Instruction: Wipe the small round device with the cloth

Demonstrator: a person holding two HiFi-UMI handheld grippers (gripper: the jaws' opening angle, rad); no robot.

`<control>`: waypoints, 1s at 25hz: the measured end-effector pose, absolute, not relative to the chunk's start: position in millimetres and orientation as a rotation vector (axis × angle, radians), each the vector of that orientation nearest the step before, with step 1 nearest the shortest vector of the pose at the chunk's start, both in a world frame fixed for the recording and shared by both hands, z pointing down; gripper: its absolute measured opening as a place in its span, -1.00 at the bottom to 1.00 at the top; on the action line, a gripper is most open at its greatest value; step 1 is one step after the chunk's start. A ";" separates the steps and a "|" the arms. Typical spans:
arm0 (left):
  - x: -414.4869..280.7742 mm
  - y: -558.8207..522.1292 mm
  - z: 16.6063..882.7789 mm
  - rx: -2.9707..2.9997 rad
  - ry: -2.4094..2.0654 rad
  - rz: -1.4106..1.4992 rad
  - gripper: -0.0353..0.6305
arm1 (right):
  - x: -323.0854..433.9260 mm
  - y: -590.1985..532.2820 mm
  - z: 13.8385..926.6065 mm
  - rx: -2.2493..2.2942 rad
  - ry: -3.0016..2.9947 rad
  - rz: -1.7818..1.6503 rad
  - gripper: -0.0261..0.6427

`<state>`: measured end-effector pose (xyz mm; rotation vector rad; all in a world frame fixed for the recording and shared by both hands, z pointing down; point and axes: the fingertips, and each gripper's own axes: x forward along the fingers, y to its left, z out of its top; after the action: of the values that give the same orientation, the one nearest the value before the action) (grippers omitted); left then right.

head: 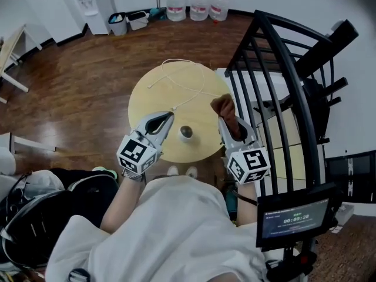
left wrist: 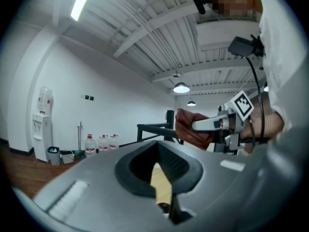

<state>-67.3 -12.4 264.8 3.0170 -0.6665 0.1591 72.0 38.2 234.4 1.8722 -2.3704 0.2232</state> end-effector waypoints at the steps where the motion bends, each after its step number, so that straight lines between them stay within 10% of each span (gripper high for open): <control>1: -69.0 -8.0 266.6 3.022 -0.654 0.173 -0.88 | 69.5 43.2 235.5 1.878 -2.360 0.229 -0.72; 25: -71.1 98.7 272.7 3.102 -0.626 0.251 -0.88 | 31.4 158.3 254.7 1.883 -2.374 0.198 -0.72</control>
<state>-71.1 98.7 272.7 3.1017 -0.6265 0.2509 31.4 158.3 254.7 1.8831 -2.3745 0.1978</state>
